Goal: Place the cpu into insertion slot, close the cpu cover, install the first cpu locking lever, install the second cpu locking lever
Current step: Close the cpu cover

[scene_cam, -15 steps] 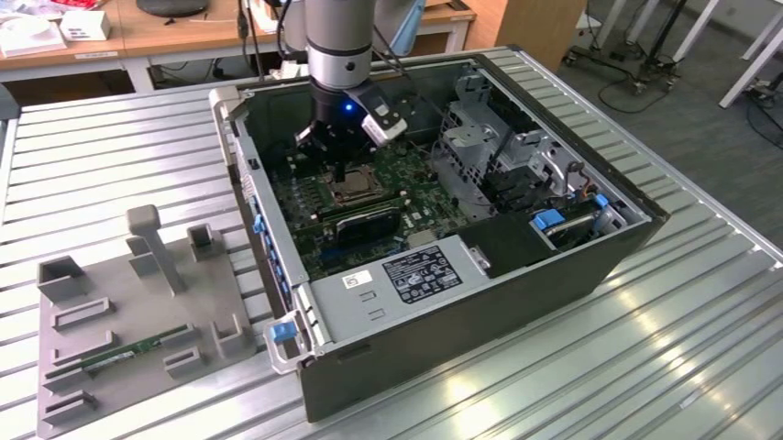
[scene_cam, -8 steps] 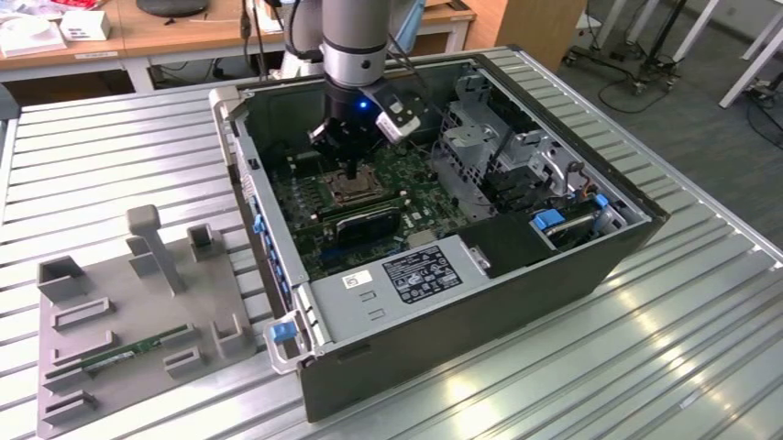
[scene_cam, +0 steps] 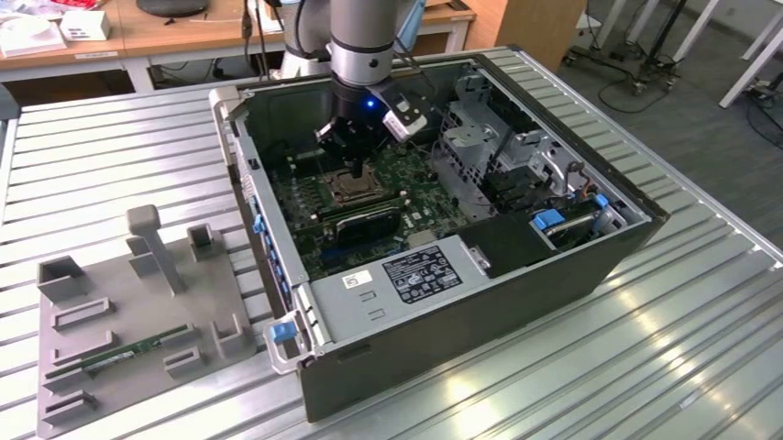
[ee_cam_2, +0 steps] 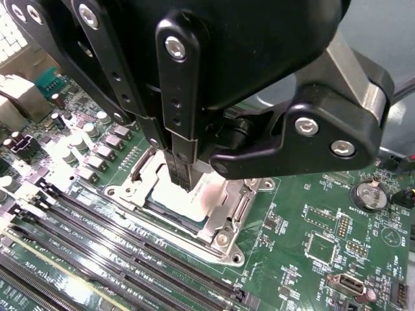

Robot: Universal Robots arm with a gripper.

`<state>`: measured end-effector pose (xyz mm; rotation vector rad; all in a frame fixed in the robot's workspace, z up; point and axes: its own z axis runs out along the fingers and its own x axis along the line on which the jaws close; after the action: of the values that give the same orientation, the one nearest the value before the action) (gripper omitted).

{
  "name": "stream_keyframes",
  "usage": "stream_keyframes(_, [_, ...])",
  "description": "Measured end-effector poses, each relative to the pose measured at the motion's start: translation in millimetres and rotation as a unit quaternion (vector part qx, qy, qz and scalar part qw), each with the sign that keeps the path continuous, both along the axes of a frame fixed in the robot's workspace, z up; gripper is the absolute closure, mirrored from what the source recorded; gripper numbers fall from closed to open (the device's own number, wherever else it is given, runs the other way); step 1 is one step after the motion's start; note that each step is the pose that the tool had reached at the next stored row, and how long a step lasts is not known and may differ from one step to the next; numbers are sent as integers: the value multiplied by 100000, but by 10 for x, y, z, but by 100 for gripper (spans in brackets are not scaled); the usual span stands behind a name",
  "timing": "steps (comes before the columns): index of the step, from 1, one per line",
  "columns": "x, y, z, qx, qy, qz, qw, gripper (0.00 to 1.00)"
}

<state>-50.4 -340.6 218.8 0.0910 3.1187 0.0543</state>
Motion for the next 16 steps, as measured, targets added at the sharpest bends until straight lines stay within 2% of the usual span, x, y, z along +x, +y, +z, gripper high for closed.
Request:
stream_keyframes(3, [1,0,0,0,2,4,100000,89])
stream_keyframes(16, [5,0,0,-3,354,4,99999,89])
